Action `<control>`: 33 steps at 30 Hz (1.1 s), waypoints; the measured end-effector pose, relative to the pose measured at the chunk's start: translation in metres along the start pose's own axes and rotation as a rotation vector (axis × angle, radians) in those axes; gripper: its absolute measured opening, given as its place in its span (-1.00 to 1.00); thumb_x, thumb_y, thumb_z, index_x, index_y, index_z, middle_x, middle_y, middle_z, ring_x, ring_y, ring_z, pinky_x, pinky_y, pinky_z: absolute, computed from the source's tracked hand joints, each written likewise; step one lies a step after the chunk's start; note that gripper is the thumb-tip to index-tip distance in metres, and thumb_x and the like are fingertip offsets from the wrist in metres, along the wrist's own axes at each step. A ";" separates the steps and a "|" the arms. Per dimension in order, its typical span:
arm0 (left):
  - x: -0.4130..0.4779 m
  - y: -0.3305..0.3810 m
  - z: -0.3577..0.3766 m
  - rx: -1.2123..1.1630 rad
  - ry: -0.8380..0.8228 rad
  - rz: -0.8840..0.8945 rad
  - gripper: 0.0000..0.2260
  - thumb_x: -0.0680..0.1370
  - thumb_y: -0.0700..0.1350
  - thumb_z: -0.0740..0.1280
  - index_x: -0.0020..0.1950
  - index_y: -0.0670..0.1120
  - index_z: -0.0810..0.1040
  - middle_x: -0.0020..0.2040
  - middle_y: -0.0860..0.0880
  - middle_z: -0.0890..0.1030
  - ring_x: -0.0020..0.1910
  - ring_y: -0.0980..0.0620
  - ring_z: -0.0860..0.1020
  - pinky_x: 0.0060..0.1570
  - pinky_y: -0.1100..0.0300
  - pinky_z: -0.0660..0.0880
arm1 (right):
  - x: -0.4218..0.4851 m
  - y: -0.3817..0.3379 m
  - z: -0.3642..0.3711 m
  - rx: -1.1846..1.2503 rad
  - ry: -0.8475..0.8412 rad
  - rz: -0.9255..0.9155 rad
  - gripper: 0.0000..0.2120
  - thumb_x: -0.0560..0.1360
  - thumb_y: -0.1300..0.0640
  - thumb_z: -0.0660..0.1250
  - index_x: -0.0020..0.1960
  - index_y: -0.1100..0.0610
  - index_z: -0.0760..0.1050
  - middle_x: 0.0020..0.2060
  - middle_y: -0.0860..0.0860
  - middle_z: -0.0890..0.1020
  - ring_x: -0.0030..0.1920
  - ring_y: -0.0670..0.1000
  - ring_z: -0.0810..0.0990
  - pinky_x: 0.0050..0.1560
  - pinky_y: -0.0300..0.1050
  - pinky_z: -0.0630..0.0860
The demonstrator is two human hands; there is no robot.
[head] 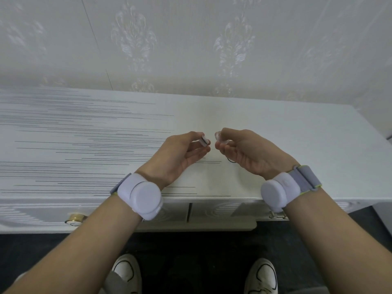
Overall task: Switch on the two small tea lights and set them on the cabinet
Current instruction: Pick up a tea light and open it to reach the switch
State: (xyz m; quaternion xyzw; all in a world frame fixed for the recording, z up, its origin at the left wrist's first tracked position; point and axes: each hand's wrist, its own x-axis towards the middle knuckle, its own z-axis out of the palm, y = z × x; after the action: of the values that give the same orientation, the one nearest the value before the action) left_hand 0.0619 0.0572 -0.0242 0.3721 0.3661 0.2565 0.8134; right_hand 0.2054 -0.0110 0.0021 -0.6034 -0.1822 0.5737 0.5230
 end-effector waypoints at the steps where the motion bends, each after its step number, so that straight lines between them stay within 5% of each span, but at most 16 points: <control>1: 0.000 0.000 0.000 0.001 0.000 0.000 -0.88 0.52 -0.19 0.31 0.00 -0.21 0.57 -0.15 -0.16 0.67 -0.20 -0.02 0.67 -0.15 0.26 0.60 | 0.000 0.000 0.000 -0.006 0.001 0.004 -0.89 0.47 0.31 0.26 -0.23 0.23 0.46 -0.38 0.08 0.52 -0.58 -0.15 0.51 -0.54 -0.43 0.45; 6: 0.000 0.000 0.000 0.008 0.001 0.000 -0.89 0.52 -0.18 0.32 -0.03 -0.20 0.58 -0.15 -0.15 0.67 -0.19 -0.02 0.66 -0.15 0.26 0.60 | 0.001 0.003 -0.002 -0.008 0.058 -0.079 -0.98 0.45 0.30 0.33 -0.15 0.25 0.53 -0.39 0.10 0.58 -0.46 -0.11 0.59 -0.38 -0.41 0.56; 12: -0.001 0.000 0.000 0.014 -0.002 0.002 -0.89 0.52 -0.18 0.32 -0.03 -0.20 0.59 -0.14 -0.15 0.67 -0.17 -0.02 0.65 -0.15 0.26 0.60 | 0.001 0.001 -0.003 0.052 0.081 -0.148 -0.86 0.49 0.30 0.33 0.01 0.35 0.56 -0.11 0.26 0.60 -0.11 0.08 0.65 0.02 -0.17 0.62; 19: 0.000 -0.003 0.000 0.099 -0.028 0.034 -0.86 0.51 -0.18 0.33 -0.01 -0.21 0.62 -0.10 -0.11 0.66 -0.11 0.01 0.65 -0.02 0.26 0.59 | 0.002 0.007 -0.002 0.039 0.058 -0.193 -0.76 0.54 0.28 0.29 0.17 0.35 0.54 0.00 0.19 0.63 -0.08 0.06 0.64 0.02 -0.21 0.63; 29: 0.000 -0.005 -0.005 0.094 -0.071 0.071 -0.85 0.54 -0.15 0.33 -0.05 -0.18 0.66 -0.11 -0.05 0.72 -0.09 0.06 0.68 0.00 0.28 0.58 | 0.001 0.011 0.002 -0.381 0.025 -0.277 -0.71 0.48 0.14 0.40 0.19 0.10 0.57 0.02 0.04 0.69 0.00 -0.02 0.64 0.12 -0.22 0.51; 33: -0.001 -0.005 -0.007 0.116 -0.074 0.084 -0.85 0.53 -0.14 0.35 -0.07 -0.20 0.66 -0.12 -0.06 0.73 -0.10 0.08 0.68 -0.04 0.31 0.57 | -0.005 0.009 0.002 -0.575 0.060 -0.404 -0.82 0.44 0.15 0.43 0.03 0.00 0.64 -0.04 0.01 0.73 0.05 0.12 0.67 0.03 0.25 0.49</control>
State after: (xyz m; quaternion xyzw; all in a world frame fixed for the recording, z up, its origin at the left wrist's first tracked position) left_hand 0.0562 0.0566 -0.0307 0.4430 0.3340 0.2547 0.7920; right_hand 0.1986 -0.0180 -0.0029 -0.6943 -0.4366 0.3662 0.4396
